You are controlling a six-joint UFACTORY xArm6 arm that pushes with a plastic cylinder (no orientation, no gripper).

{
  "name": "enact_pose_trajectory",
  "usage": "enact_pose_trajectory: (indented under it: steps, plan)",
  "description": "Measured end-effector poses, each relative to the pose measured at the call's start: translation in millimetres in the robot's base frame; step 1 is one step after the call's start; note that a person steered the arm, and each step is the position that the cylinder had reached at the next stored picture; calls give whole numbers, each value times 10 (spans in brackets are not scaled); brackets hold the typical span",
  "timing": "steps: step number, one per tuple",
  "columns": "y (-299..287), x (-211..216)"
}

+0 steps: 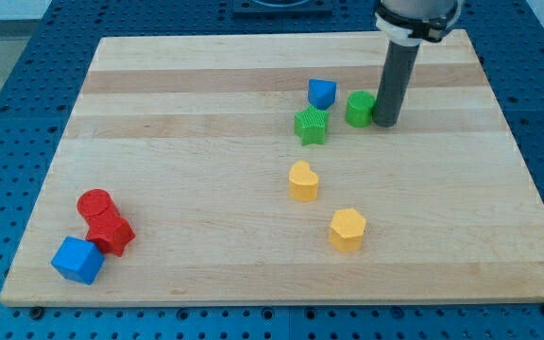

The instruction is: Move the yellow hexagon up a bit

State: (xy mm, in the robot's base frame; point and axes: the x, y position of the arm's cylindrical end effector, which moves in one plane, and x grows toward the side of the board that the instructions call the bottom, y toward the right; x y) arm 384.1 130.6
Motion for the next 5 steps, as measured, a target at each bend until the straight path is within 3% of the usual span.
enact_pose_trajectory:
  steps: [2, 5]
  plan:
    - [-80, 20]
    - [80, 939]
